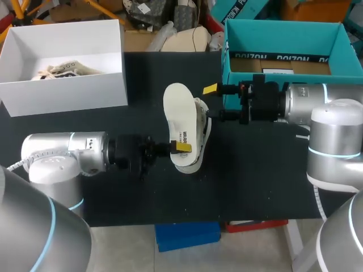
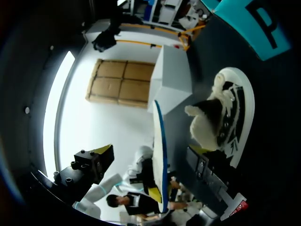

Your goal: Take the shoe out of the shoebox, open the shoe tongue, remove and reinsert the insole, then place the shoe into the shoebox

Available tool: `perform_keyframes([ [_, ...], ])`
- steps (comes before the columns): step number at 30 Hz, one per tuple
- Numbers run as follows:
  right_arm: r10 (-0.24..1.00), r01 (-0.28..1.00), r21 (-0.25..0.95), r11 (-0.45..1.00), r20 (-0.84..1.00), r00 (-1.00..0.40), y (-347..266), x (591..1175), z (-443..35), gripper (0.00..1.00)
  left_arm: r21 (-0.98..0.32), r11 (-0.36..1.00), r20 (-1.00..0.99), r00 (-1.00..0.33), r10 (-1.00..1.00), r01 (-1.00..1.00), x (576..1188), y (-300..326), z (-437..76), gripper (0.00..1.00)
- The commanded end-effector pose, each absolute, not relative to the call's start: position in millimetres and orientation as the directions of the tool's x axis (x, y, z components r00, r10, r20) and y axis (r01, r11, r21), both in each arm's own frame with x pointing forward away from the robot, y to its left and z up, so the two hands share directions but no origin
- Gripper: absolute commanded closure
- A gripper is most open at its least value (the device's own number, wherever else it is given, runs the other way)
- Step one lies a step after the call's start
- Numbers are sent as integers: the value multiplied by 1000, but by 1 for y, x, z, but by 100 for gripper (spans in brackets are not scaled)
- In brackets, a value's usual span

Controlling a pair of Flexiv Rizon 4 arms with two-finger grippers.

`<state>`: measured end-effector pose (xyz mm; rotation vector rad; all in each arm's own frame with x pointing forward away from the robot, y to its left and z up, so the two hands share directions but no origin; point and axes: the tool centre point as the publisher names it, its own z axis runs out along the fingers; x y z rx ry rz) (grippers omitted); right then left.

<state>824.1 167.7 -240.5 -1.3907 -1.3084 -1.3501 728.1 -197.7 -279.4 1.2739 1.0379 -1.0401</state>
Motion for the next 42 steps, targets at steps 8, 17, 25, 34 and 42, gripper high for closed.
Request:
perform_keyframes([
  [8,151,979,119,-167,984,-94,170,824,-241,0,220,26,-975,220,6,975,726,-197,-277,100],
  [17,207,991,131,7,970,-130,180,827,-254,0,220,26,-975,220,6,975,726,-197,-277,100],
  [25,139,982,156,109,976,-170,205,820,-265,18,220,26,-975,220,6,975,726,-197,-277,100],
  [34,124,980,147,132,979,-163,223,809,-271,20,220,26,-975,220,6,975,726,-197,-277,100],
  [42,133,979,155,130,976,-172,229,803,-267,47,220,26,-975,220,6,975,726,-197,-277,100],
])
